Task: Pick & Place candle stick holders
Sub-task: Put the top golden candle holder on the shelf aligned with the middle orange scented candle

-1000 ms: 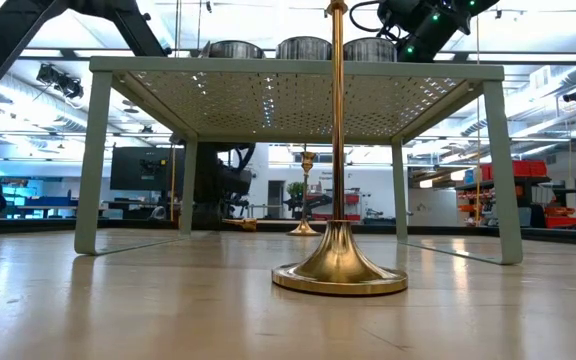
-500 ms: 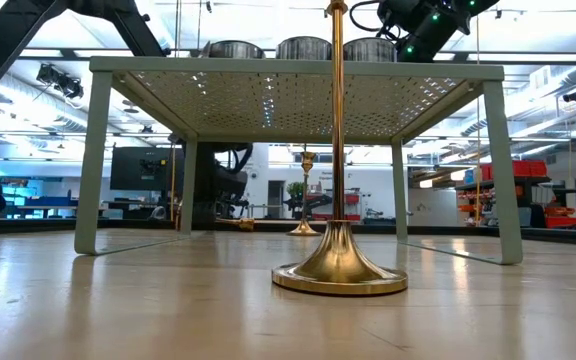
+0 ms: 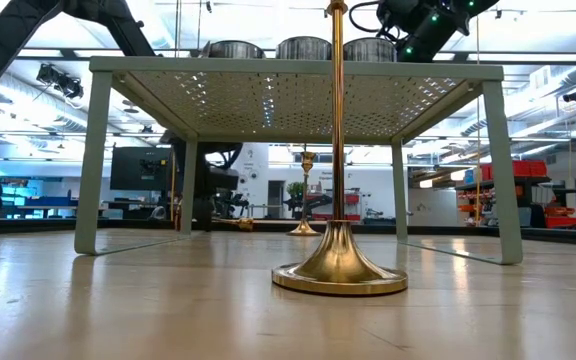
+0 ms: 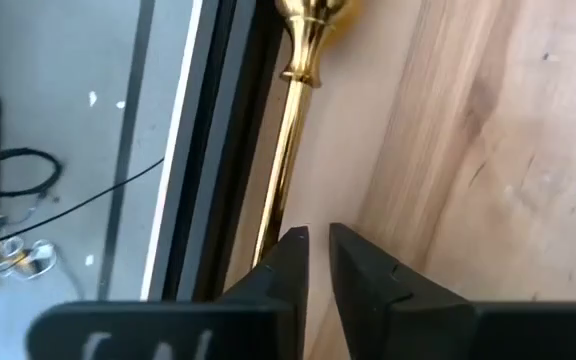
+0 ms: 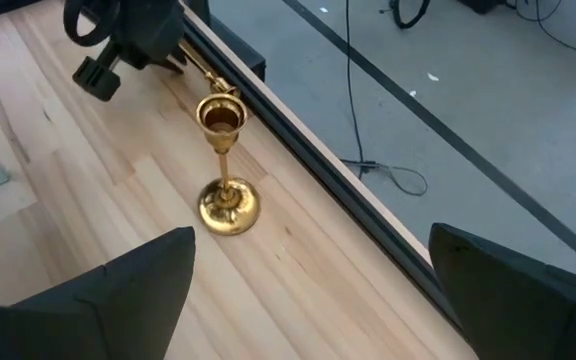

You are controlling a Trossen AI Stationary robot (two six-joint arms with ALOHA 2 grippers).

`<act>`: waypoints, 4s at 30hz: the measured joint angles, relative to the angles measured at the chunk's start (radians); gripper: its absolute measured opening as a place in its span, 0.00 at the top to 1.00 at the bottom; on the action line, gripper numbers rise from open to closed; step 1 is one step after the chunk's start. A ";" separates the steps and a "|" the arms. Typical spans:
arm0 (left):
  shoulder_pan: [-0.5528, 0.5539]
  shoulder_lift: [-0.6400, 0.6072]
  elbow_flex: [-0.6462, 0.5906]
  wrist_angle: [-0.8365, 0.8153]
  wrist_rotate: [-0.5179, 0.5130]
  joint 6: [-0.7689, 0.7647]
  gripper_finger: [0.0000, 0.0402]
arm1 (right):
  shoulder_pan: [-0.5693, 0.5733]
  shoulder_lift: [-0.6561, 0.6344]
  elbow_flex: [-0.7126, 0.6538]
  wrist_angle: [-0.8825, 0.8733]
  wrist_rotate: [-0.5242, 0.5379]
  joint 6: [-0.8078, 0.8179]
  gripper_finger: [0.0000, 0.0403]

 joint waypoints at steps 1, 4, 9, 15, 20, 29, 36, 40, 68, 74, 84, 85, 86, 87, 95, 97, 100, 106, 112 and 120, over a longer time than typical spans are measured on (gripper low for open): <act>0.004 0.000 0.000 0.000 0.019 0.005 0.90 | 0.000 0.004 0.000 0.008 0.000 0.000 0.01; 0.007 0.003 0.000 0.002 0.063 0.004 0.97 | 0.000 0.014 0.000 0.022 0.000 0.000 0.01; 0.002 0.024 0.020 -0.009 0.083 0.000 0.99 | 0.000 0.041 0.000 0.039 -0.001 -0.010 0.01; -0.013 0.026 0.056 -0.117 0.011 -0.028 1.00 | 0.000 0.070 0.000 0.038 0.000 -0.017 0.01; -0.031 0.023 0.069 -0.189 -0.026 -0.053 1.00 | 0.000 0.071 0.000 0.040 0.000 -0.037 0.01; -0.107 0.024 0.064 -0.185 -0.202 -0.158 0.97 | 0.000 0.071 0.000 0.039 0.000 -0.038 0.01; -0.153 0.024 0.064 -0.150 -0.324 -0.149 0.92 | 0.000 0.071 0.000 0.039 0.000 -0.030 0.01; -0.155 0.022 0.065 -0.160 -0.370 -0.145 0.92 | 0.000 0.071 0.000 0.039 0.000 -0.015 0.01; -0.167 -0.014 0.068 -0.127 -0.369 -0.058 0.66 | 0.000 0.071 0.000 0.025 -0.002 0.006 0.01; -0.135 -0.014 0.068 -0.082 -0.287 -0.071 0.36 | 0.000 0.071 0.000 0.024 -0.003 0.008 0.01; -0.080 -0.013 0.068 -0.034 -0.153 -0.124 0.27 | 0.000 0.071 0.000 0.024 -0.003 0.015 0.01; -0.073 -0.014 0.068 -0.032 -0.140 -0.123 0.27 | 0.000 0.071 0.000 0.024 -0.003 0.017 0.01; -0.067 -0.013 0.068 -0.031 -0.128 -0.119 0.27 | 0.000 0.071 0.000 0.024 -0.003 0.018 0.01; -0.062 -0.013 0.067 -0.031 -0.119 -0.113 0.28 | 0.000 0.071 0.000 0.024 -0.003 0.018 0.01; -0.051 0.033 0.073 -0.042 -0.099 -0.074 0.29 | 0.000 0.071 0.000 0.024 -0.003 0.021 0.01; -0.050 0.036 0.085 -0.058 -0.100 -0.079 0.29 | 0.000 0.071 0.000 0.024 -0.002 0.037 0.01; -0.049 0.037 0.085 -0.048 -0.112 -0.079 0.32 | 0.000 0.071 0.000 0.024 -0.003 0.041 0.01; -0.015 0.059 0.093 -0.097 -0.060 -0.080 0.43 | 0.000 0.071 0.000 0.024 -0.003 0.041 0.01; 0.032 0.060 0.093 -0.119 0.047 -0.129 0.54 | 0.002 0.071 0.000 0.025 -0.002 0.041 0.01; 0.032 0.062 0.092 -0.130 0.073 -0.137 0.67 | 0.002 0.071 0.000 0.025 -0.002 0.040 0.01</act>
